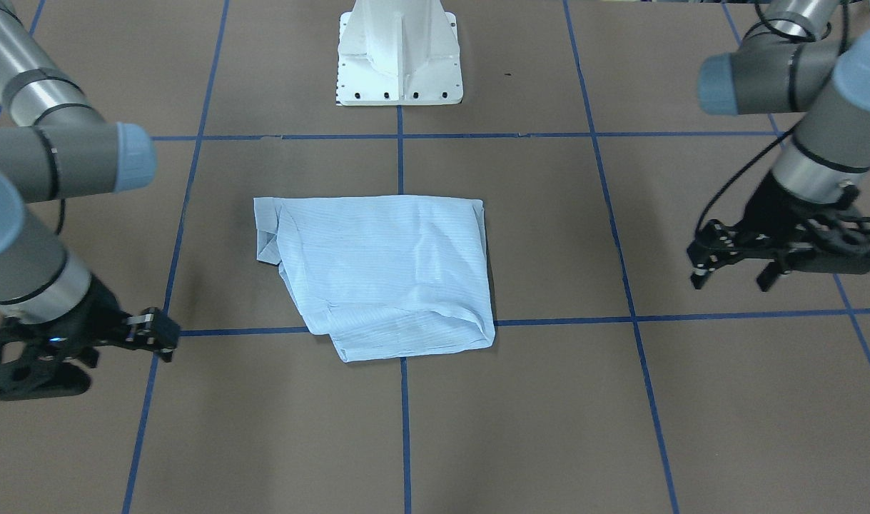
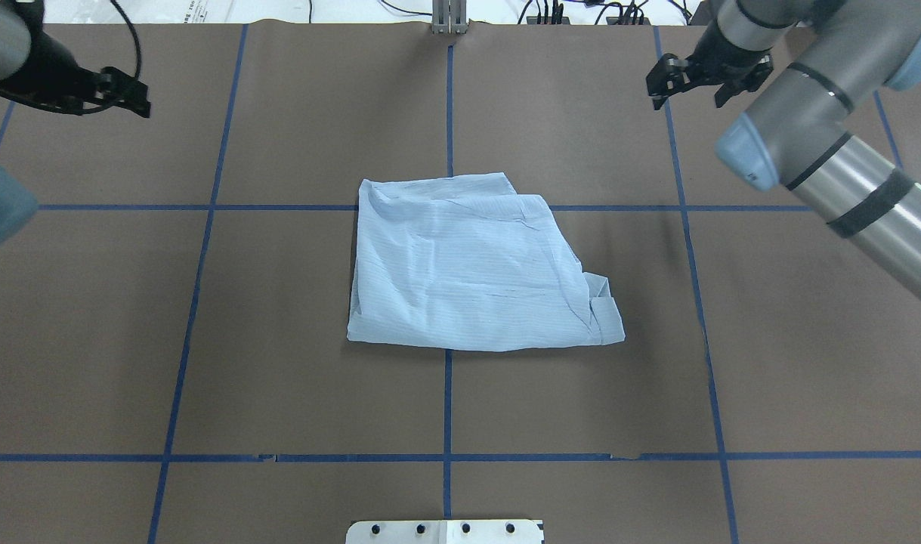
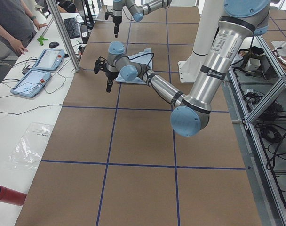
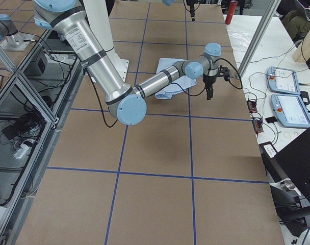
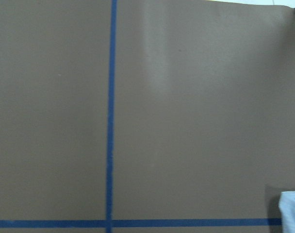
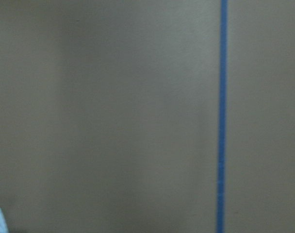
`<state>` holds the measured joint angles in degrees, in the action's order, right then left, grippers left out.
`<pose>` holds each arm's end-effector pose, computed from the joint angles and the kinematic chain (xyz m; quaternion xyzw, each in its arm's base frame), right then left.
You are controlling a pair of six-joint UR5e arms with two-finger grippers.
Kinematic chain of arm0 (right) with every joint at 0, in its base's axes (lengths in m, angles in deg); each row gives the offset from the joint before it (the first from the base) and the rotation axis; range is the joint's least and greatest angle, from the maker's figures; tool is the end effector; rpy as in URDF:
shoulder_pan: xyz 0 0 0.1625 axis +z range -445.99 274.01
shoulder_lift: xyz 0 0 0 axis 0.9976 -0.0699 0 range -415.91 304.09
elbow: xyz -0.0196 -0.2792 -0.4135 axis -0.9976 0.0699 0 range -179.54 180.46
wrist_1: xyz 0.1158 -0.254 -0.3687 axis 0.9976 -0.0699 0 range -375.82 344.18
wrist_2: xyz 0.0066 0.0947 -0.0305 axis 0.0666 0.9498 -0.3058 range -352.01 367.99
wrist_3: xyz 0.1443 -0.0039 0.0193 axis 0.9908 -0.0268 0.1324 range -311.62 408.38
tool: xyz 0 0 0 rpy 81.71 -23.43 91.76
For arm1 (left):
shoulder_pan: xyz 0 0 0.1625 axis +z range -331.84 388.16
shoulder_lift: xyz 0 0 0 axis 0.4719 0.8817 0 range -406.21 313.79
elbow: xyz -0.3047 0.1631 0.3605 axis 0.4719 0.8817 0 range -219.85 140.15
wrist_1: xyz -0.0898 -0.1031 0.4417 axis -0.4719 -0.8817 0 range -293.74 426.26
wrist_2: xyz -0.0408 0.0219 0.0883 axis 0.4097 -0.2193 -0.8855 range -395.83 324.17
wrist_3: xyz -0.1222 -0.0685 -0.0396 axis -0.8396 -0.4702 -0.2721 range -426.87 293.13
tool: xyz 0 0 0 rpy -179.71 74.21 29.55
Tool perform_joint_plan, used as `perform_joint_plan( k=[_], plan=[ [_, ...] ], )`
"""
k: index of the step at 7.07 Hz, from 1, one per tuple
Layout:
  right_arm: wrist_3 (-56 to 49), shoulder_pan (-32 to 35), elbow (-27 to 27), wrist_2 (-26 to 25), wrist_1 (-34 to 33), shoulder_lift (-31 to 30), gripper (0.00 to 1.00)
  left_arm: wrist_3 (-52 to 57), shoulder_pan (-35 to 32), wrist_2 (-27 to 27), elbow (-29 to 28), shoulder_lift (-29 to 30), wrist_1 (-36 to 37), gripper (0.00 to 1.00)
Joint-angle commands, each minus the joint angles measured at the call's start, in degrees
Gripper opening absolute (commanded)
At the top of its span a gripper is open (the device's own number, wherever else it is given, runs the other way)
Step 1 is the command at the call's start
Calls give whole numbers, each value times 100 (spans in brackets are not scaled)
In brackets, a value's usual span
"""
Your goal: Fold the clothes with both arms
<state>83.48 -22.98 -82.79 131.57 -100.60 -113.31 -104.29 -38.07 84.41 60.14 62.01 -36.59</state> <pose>-0.3232 -0.7507 0.4426 0.0763 -0.3708 -0.0119 0.9255 0.2290 -0.6685 0.4570 0.1670 0.3826 -0.0166 0.9086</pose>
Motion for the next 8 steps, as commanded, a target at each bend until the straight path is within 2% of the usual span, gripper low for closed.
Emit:
perform_joint_plan(
  k=[1,2,3,4,6,7,8],
  plan=[
    [-2146,1173,-7,831,-127,-1031,100,2272,-1238,227,-32,-475,675,100],
    [-3200,1665,11,886,-188,-1454,100,3022,-1661,497,-76,-834,713,100],
    [-4055,2071,-7,974,-589,-1710,100,3691,-1926,787,-111,-1316,670,100],
    [-4751,2310,-7,975,-993,-1939,100,4481,-2207,790,-111,-1765,643,100],
    [-4811,2522,37,1062,-1015,-2415,100,4533,-2367,833,-120,-2137,565,100],
    [-4811,2767,11,1071,-1015,-2634,100,4428,-2351,834,-190,-2060,390,100],
    [-4811,2847,46,1037,-484,-2871,100,4410,-2368,807,-173,-2155,84,100]
  ],
)
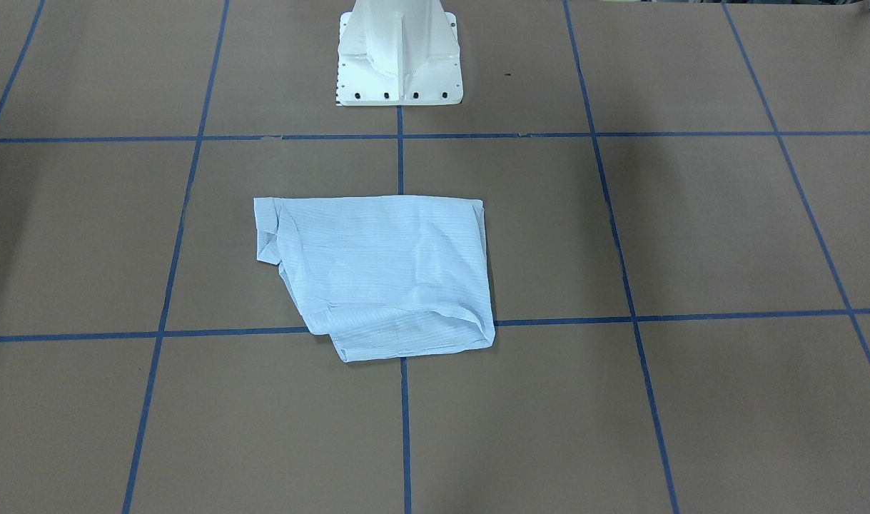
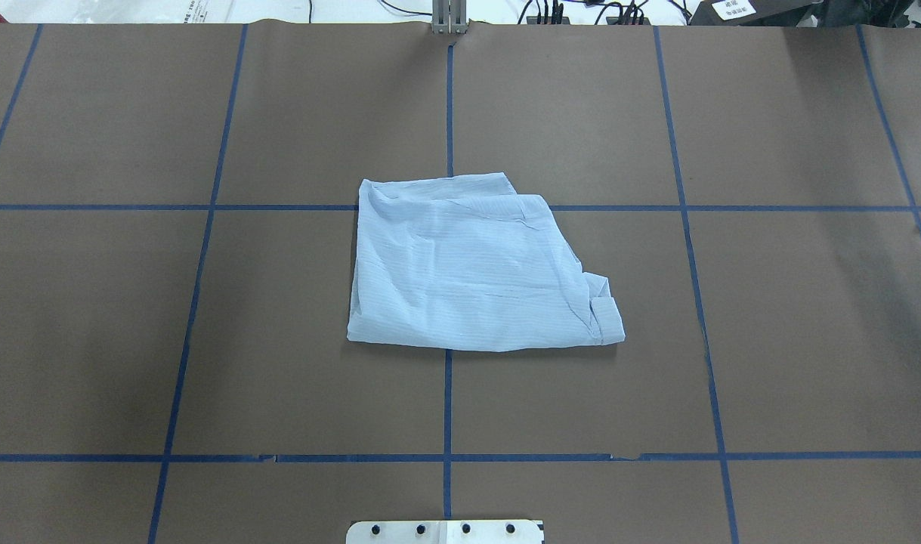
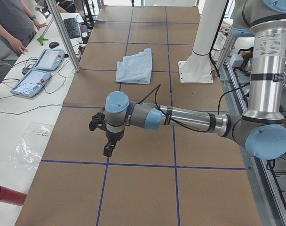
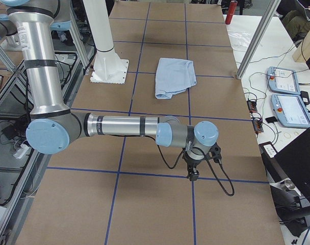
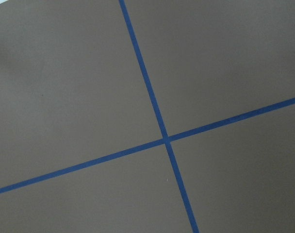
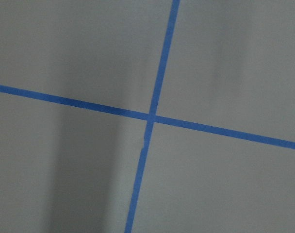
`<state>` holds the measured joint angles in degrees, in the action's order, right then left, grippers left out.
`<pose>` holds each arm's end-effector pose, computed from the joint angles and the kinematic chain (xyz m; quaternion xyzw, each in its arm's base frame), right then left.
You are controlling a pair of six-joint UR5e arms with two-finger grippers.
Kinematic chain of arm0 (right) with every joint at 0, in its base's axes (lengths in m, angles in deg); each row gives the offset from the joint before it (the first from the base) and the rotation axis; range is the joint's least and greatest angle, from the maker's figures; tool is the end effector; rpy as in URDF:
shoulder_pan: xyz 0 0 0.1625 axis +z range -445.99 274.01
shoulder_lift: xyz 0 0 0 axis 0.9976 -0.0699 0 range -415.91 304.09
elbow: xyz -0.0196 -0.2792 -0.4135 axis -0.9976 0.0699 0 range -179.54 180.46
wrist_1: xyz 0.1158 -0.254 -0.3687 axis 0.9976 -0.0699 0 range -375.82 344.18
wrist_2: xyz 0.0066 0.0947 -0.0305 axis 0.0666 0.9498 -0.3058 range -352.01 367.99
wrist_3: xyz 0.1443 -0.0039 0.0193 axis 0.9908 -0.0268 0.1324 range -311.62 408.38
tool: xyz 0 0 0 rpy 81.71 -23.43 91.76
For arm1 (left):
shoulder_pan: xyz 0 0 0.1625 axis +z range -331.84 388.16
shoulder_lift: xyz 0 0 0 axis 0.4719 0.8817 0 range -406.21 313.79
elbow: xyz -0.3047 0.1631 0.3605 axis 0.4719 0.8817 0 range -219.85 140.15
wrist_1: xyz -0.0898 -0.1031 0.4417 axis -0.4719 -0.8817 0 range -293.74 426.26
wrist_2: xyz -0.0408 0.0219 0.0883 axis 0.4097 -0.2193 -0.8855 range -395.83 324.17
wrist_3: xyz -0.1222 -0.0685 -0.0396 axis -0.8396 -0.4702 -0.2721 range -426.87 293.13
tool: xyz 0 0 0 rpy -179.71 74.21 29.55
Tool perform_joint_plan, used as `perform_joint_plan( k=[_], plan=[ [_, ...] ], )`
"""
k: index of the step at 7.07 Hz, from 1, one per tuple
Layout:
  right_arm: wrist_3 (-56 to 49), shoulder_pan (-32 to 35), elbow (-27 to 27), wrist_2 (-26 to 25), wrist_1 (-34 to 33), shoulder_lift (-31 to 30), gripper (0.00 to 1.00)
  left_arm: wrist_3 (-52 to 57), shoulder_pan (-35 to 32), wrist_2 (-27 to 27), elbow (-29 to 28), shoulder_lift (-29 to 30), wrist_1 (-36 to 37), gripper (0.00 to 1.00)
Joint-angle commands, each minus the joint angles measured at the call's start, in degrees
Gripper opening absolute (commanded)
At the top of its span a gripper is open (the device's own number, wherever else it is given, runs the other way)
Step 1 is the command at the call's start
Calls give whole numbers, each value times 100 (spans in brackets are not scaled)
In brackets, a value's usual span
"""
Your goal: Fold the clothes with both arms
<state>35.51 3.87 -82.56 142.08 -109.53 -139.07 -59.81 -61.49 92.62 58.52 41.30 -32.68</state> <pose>0.0305 -0.5948 0.7705 0.0107 -0.3763 -0.0924 0.9218 -0.0394 -0.5445 0.7009 0.1406 0.3189 0.1029 0.9316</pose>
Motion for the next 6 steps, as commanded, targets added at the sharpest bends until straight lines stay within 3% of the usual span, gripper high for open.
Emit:
perform_joint_plan(
  k=[1,3,6],
  plan=[
    [169,207,6,-23,832,-558,100,-29,-17,30,-176,-163,-346,100],
    [1588,208,-291,-32,854,-614,100,-64,-9,-31,-168,-163,-197,100],
    [1726,155,-1477,-217,242,-913,100,-625,35,-22,-37,-23,129,100]
  ],
)
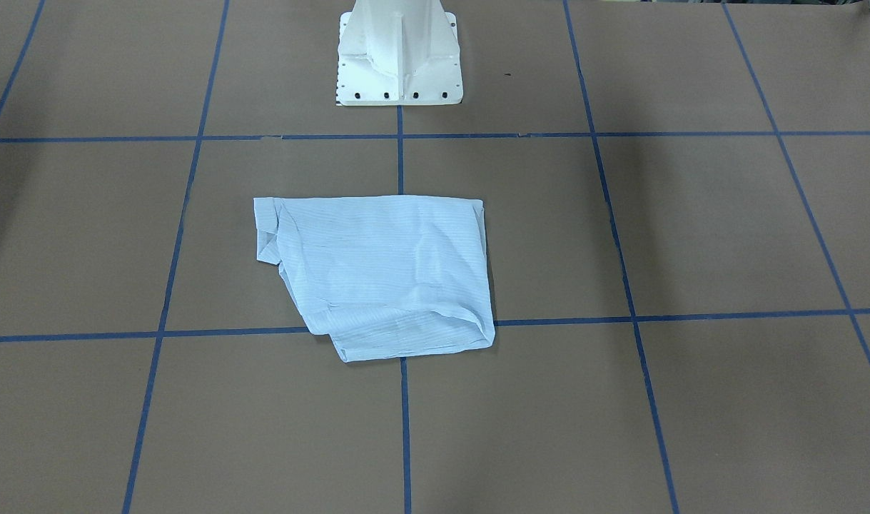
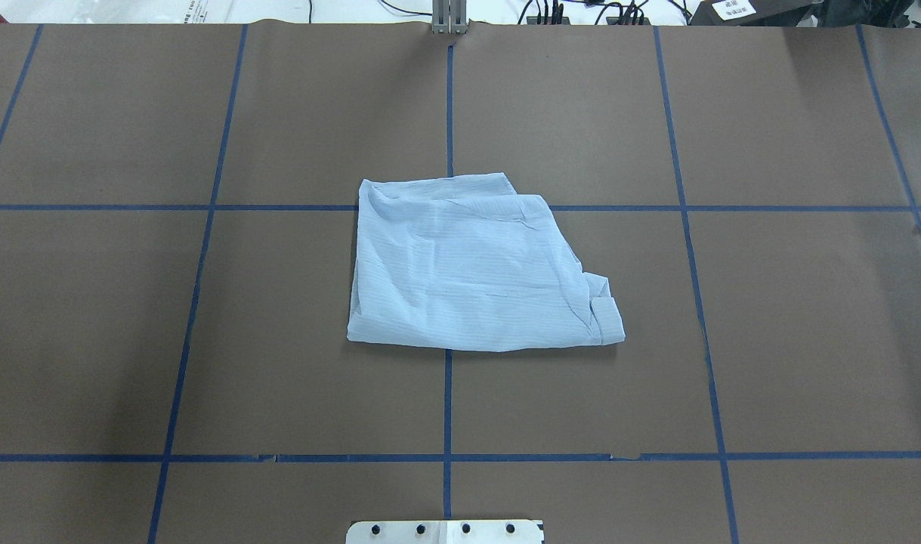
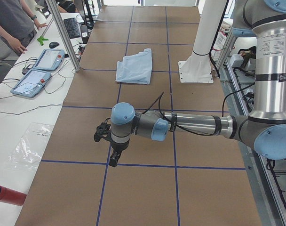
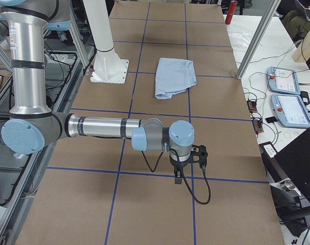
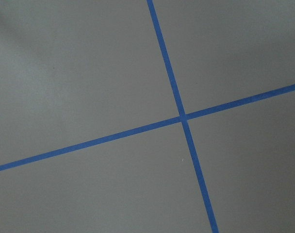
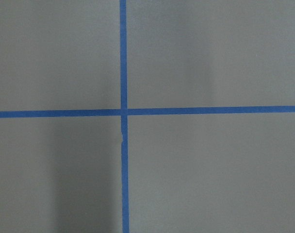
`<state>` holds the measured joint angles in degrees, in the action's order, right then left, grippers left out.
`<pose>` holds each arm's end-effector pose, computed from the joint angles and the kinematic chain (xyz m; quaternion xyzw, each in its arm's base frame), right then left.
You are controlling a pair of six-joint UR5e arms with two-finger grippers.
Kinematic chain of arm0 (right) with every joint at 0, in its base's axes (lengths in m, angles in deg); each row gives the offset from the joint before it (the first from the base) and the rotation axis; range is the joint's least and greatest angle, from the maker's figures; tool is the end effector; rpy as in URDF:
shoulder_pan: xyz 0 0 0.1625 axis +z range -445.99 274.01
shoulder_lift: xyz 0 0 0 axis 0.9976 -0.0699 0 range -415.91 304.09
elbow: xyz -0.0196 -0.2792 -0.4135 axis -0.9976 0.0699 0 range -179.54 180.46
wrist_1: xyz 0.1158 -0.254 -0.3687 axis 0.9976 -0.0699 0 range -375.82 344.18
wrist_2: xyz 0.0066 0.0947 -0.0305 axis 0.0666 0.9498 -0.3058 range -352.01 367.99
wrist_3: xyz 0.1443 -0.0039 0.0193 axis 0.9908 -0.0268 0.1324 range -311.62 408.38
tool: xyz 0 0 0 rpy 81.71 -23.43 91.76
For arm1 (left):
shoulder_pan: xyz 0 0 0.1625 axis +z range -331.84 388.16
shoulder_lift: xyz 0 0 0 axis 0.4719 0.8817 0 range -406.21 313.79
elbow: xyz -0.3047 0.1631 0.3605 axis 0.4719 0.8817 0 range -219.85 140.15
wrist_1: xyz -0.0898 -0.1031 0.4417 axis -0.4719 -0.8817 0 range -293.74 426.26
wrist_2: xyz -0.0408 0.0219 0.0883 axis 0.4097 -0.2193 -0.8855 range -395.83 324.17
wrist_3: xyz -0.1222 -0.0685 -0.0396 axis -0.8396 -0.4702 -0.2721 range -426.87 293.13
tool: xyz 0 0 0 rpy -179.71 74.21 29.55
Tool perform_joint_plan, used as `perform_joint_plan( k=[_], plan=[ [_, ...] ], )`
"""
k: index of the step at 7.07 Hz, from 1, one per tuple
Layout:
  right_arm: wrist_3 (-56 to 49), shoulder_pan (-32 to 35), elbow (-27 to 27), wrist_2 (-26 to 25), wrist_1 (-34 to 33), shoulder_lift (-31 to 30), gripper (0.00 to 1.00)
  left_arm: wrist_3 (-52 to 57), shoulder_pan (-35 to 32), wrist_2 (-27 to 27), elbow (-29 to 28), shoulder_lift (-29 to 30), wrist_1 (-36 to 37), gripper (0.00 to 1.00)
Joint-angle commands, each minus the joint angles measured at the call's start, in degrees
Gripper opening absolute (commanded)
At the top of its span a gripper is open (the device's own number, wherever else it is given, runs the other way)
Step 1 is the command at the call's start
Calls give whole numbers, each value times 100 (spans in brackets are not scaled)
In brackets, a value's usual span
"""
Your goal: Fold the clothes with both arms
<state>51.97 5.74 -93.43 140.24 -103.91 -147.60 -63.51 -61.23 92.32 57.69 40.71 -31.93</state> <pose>0.0514 -0.5336 0.7450 0.0277 -0.3607 0.0304 0.9318 -0.0376 -0.5373 0.7167 0.1118 0.3223 0.0685 0.9375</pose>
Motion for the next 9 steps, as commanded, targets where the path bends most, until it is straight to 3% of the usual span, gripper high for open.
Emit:
perform_joint_plan(
  k=[1,3,5,9],
  plan=[
    [603,-146,-524,63,-341,-51,100,-249,9,43,55,27,63,100],
    [1065,-313,-587,91,-280,-42,100,-231,9,87,177,18,430,100],
    [1074,-314,-517,387,-288,-68,100,-248,18,419,108,-17,502,100],
    [820,-314,-219,451,-88,-305,100,-257,18,421,81,-26,502,100]
  ],
)
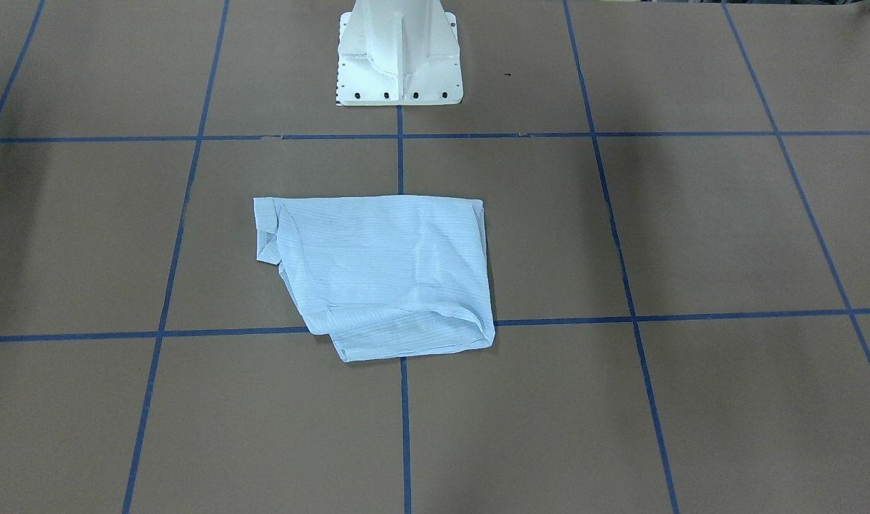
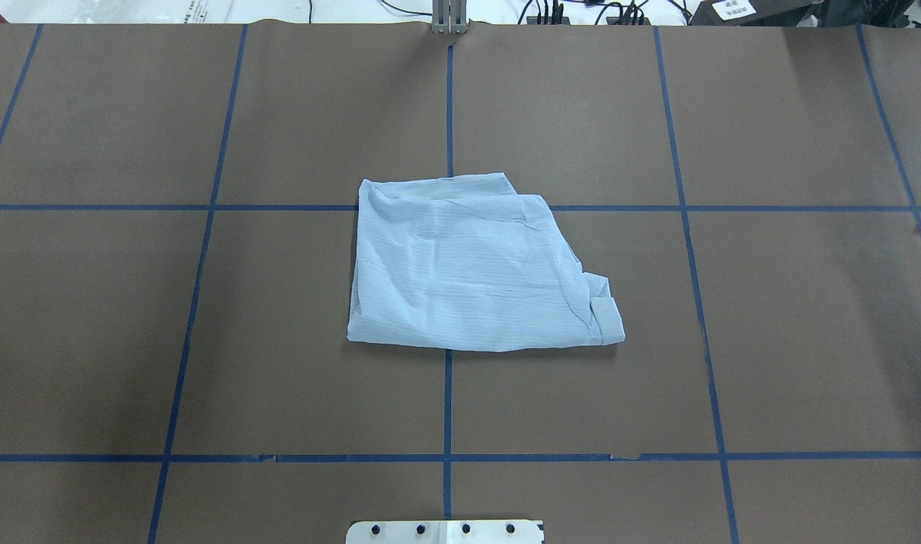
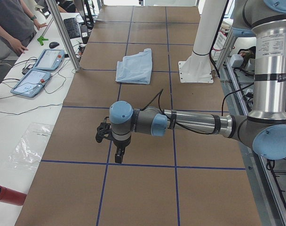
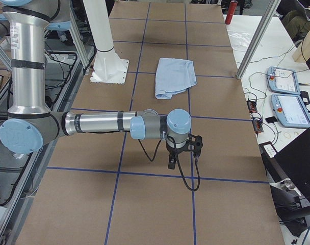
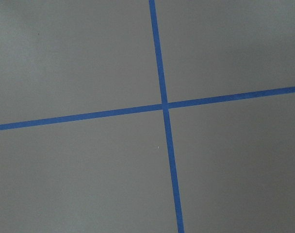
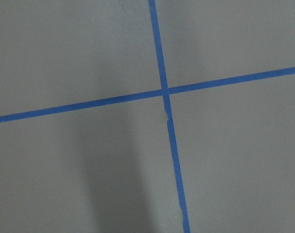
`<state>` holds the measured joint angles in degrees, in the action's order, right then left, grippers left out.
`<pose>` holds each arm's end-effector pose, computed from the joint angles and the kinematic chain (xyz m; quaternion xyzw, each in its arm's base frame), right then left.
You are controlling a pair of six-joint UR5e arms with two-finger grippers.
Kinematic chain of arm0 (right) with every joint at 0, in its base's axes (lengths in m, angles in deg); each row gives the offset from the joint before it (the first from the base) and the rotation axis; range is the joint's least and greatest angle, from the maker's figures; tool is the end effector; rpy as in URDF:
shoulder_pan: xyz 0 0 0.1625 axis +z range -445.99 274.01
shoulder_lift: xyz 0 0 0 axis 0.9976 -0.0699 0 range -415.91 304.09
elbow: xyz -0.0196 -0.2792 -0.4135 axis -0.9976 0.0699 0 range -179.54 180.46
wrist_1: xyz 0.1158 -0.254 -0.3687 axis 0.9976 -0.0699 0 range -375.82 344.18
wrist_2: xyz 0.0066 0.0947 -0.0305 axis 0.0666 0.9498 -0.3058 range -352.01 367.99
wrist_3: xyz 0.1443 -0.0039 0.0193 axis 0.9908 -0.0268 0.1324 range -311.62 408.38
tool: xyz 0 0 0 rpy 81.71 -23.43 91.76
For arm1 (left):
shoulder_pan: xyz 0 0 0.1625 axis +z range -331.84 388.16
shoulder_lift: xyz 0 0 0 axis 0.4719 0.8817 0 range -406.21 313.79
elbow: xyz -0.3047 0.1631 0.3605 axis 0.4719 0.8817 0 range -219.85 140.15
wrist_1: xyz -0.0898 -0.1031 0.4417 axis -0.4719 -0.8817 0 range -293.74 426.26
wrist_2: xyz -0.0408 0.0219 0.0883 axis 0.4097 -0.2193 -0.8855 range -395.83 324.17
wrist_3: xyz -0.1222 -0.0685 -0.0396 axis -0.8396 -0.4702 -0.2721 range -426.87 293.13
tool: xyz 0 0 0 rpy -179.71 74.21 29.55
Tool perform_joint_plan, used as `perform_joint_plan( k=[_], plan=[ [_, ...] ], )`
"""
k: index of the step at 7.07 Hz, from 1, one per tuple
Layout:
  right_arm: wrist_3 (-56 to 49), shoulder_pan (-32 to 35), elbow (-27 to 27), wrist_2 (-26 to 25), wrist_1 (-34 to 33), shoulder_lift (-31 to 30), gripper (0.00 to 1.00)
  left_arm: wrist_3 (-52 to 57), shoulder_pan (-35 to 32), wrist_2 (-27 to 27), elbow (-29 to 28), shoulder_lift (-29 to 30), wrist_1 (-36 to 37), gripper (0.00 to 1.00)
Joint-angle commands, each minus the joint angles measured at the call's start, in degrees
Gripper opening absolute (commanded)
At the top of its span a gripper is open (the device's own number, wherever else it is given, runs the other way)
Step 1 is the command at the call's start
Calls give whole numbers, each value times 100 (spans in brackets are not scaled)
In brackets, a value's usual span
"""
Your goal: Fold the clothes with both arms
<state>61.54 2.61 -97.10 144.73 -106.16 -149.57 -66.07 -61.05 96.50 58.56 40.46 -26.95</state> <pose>0.0146 -0.5162 0.7242 -0.0218 -0.3969 0.0818 0.9139 -0.0279 -0.5266 0.7141 0.0673 0.3601 0.0390 0.9296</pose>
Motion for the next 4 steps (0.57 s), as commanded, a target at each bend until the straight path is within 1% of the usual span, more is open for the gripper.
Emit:
perform_joint_plan(
  k=[1,4],
  plan=[
    [-129,0,141,-7,156,-134,100,-1,0,3,-5,-1,5,100],
    [-120,0,141,-68,157,-134,100,8,0,11,-5,-10,5,100]
  ],
)
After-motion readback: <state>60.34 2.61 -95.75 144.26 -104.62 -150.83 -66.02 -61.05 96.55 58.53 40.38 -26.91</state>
